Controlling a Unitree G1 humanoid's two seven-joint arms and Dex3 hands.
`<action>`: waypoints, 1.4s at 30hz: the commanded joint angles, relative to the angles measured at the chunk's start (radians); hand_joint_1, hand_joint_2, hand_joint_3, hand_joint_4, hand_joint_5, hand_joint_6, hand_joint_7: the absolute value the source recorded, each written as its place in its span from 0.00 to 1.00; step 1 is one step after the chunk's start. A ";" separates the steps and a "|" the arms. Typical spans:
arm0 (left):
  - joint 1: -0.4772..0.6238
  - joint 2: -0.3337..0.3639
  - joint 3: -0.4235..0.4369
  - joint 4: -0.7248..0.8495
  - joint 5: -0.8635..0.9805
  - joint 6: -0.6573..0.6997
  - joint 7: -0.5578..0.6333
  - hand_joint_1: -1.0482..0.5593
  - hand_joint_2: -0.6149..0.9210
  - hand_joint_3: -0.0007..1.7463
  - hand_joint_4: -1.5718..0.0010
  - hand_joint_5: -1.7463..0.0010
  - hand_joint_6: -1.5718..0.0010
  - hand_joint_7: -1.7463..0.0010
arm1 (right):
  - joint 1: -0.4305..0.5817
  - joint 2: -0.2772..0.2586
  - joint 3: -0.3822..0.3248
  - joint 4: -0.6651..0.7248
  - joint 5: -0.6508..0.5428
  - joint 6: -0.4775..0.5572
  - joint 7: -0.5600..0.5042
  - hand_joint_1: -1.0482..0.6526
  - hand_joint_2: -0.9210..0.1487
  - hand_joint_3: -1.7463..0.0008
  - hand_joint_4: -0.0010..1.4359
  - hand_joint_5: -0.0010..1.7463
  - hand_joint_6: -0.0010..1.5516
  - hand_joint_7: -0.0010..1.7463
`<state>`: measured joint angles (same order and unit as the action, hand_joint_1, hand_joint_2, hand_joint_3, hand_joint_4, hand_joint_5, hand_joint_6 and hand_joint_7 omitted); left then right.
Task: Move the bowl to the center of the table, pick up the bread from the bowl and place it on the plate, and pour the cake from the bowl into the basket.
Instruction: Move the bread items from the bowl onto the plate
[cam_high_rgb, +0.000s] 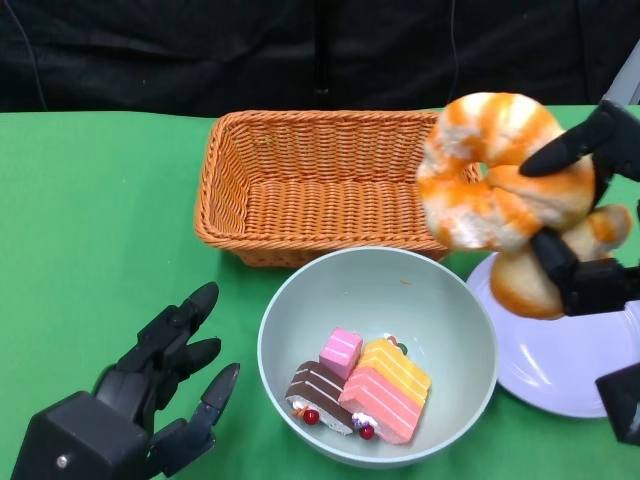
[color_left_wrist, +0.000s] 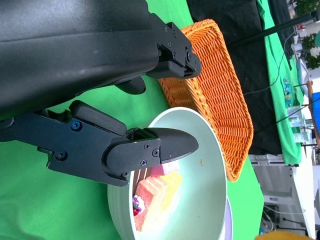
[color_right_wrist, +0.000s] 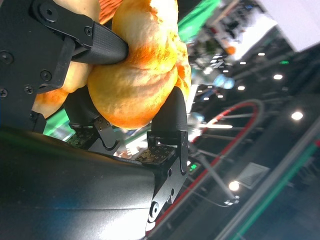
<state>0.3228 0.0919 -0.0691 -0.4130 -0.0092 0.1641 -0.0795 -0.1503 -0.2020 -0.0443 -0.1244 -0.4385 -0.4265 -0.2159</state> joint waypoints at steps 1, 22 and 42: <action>0.007 0.006 0.008 -0.013 -0.005 0.003 -0.007 0.27 1.00 0.33 0.95 0.64 0.81 0.99 | 0.021 -0.034 -0.022 0.012 -0.016 0.029 0.005 0.59 0.74 0.00 0.75 1.00 0.54 0.94; 0.020 0.005 0.007 -0.022 -0.005 0.004 -0.012 0.26 1.00 0.33 0.94 0.65 0.81 0.99 | -0.010 -0.104 0.020 0.193 -0.068 0.256 0.091 0.63 0.67 0.13 0.66 1.00 0.47 0.96; 0.033 0.003 -0.005 -0.050 0.002 0.028 -0.010 0.27 1.00 0.32 0.93 0.66 0.81 0.99 | -0.120 -0.133 0.147 0.358 -0.116 0.543 0.241 0.54 0.26 0.62 0.44 0.95 0.50 0.24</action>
<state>0.3483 0.0870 -0.0753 -0.4504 -0.0075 0.1853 -0.0836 -0.2621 -0.3013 0.0938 0.2360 -0.5469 0.0810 -0.0134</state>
